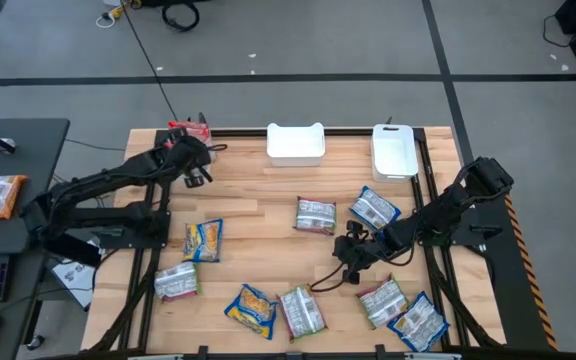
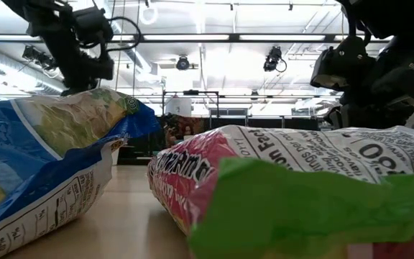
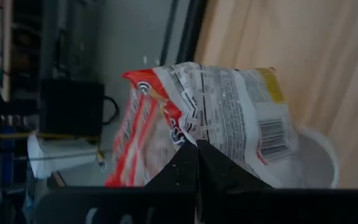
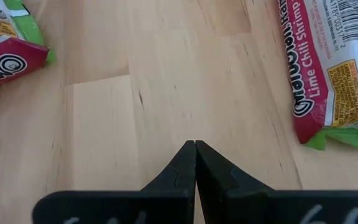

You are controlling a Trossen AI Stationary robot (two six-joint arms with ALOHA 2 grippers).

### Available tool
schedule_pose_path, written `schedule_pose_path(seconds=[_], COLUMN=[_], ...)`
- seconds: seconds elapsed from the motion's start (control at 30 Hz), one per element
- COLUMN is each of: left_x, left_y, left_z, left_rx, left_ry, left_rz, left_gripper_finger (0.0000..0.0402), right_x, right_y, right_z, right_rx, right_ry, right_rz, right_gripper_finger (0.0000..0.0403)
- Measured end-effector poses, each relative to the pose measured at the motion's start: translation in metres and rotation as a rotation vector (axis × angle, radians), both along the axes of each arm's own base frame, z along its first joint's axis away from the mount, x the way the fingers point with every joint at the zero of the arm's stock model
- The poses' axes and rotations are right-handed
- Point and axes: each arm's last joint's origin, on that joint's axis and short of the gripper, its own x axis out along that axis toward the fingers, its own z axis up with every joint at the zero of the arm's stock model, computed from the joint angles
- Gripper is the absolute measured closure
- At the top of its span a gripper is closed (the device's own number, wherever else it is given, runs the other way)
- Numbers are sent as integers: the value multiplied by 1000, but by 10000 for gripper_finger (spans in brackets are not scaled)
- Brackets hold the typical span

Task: Sort Maruchan noodles
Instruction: Put the orange noodle pack into the left white bin

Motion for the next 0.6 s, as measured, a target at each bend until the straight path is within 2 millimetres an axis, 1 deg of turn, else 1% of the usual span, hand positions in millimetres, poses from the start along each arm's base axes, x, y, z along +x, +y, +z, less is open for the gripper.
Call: schedule_pose_path(seconds=[0.1, 0.33, 0.6], left_x=[-6, -15, -19], left_y=[1, -1, 1], left_z=[-4, -6, -8], left_rx=[-29, 14, -30], left_ry=[57, 259, 302], left_rz=[27, 58, 25], left_gripper_finger=[396, 396, 395], right_x=[0, 2, 3], right_y=[0, -6, -8], right_z=[0, 0, 0], right_rx=[-12, -19, -22], right_ry=[1, 2, 2], right_rz=[12, -5, -13], right_gripper_finger=[391, 390, 389])
